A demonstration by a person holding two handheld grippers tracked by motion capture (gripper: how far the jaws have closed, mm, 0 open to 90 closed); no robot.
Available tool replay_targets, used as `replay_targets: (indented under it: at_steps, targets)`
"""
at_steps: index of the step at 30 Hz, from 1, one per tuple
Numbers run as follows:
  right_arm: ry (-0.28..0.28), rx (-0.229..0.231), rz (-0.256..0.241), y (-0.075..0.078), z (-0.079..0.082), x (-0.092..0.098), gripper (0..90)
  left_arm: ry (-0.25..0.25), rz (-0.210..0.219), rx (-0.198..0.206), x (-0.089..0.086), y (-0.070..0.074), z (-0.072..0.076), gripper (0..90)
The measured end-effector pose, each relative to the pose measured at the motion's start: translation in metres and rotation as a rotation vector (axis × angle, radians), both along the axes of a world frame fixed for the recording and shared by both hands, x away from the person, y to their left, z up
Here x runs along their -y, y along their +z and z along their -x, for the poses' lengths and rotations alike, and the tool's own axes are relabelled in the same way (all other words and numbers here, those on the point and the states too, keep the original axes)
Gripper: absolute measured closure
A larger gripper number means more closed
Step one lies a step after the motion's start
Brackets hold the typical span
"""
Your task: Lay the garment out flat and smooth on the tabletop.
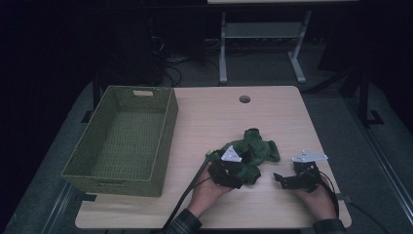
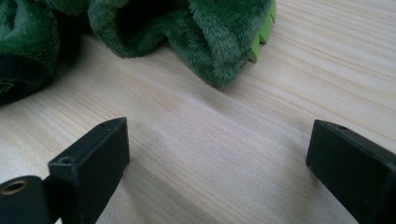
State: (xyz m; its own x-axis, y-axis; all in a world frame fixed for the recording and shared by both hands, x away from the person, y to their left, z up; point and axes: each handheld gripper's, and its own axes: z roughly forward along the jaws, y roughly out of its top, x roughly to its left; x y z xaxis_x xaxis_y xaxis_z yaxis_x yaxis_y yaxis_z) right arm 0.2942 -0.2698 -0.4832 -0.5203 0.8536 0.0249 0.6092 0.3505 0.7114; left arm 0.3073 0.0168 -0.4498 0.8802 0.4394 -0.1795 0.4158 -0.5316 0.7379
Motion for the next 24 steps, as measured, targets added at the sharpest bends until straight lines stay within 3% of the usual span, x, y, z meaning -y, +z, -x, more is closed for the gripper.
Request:
replay_targets:
  at_steps: [5,6,12,16,20,22,24]
  targets:
    - [0.000,0.000,0.000,0.000,0.000,0.000,5.6,0.001,-0.013,-0.005,0.000,-0.010,-0.006,47.7]
    - [0.000,0.000,0.000,0.000,0.000,0.000,5.6,0.014,0.001,-0.011,0.000,-0.011,-0.006,49.0]
    - [0.001,0.000,0.000,0.000,0.000,0.000,5.9,0.023,-0.013,-0.011,-0.004,-0.017,-0.012,60.0]
    - [-0.003,-0.029,0.014,0.004,0.000,-0.001,7.3,0.034,-0.017,-0.017,-0.006,-0.018,-0.014,68.5]
    - [0.032,0.003,-0.024,0.012,0.008,-0.006,14.2,0.038,-0.008,-0.033,-0.007,-0.018,-0.016,74.3]
    - [0.067,-0.004,-0.074,0.015,0.013,-0.011,17.1,0.040,-0.008,-0.035,-0.008,-0.018,-0.017,76.5]
    - [0.088,-0.009,-0.089,0.016,0.015,-0.013,18.9,0.039,-0.011,-0.031,-0.008,-0.017,-0.017,77.7]
